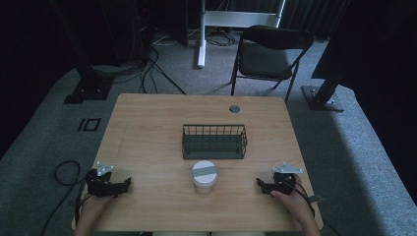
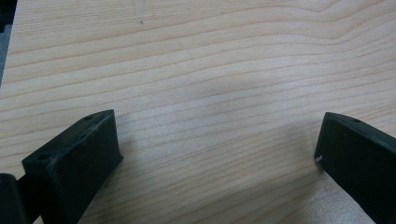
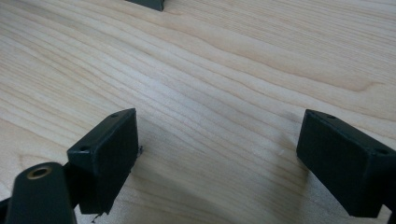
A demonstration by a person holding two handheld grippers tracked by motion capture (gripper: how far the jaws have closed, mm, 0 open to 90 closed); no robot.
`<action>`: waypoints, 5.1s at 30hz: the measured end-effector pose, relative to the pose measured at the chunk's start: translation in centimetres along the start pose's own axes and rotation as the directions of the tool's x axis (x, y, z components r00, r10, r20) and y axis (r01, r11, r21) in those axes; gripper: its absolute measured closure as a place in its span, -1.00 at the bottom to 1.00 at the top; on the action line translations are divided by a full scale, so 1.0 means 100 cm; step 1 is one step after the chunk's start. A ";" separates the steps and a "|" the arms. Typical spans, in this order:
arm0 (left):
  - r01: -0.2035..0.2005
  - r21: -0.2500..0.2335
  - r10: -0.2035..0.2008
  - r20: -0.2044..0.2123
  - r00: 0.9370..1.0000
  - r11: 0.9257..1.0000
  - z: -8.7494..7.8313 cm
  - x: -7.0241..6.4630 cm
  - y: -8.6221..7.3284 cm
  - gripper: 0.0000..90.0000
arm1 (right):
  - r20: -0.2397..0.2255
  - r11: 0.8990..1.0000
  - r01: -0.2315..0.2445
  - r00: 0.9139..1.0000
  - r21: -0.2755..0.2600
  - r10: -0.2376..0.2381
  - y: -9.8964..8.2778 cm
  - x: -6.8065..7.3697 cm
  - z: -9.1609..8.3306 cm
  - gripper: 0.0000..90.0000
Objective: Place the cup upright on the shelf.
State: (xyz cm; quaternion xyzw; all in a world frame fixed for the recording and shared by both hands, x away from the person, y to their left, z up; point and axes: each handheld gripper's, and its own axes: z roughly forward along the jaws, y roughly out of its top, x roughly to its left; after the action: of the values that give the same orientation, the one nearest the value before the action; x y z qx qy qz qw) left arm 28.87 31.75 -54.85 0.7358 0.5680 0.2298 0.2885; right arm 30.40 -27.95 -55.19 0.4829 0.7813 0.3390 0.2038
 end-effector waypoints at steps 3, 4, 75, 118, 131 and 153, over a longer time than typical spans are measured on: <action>0.000 0.000 0.000 0.000 1.000 1.000 0.000 0.000 0.000 -1.00 | -0.002 1.000 0.002 1.000 0.000 -0.002 0.000 0.000 0.000 -0.72; 0.000 0.000 0.000 0.000 1.000 1.000 0.000 0.000 0.000 -1.00 | -0.002 1.000 0.002 1.000 0.000 -0.002 0.000 0.000 0.000 -0.72; 0.000 -0.001 0.000 0.000 1.000 1.000 0.000 0.000 0.000 -1.00 | -0.195 0.986 0.133 0.969 -0.097 -0.150 0.026 0.065 0.004 -0.70; 0.000 0.000 0.000 0.000 1.000 1.000 0.000 0.000 0.000 -1.00 | -0.370 0.960 0.196 0.892 -0.199 -0.259 0.042 0.137 0.015 -0.70; 0.001 -0.001 -0.001 0.000 1.000 1.000 0.000 0.000 0.000 -1.00 | -0.396 0.953 0.179 0.879 -0.245 -0.266 0.047 0.152 0.020 -0.70; 0.000 -0.001 0.000 0.000 1.000 1.000 0.000 0.000 0.000 -1.00 | -0.379 0.943 0.125 0.893 -0.307 -0.241 0.047 0.165 0.036 -0.70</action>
State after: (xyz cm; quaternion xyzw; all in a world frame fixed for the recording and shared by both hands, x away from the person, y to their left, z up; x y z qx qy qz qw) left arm 28.85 31.75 -54.87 0.7355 0.5680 0.2301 0.2888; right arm 28.18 -10.56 -54.08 0.2913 0.7941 0.5171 0.1310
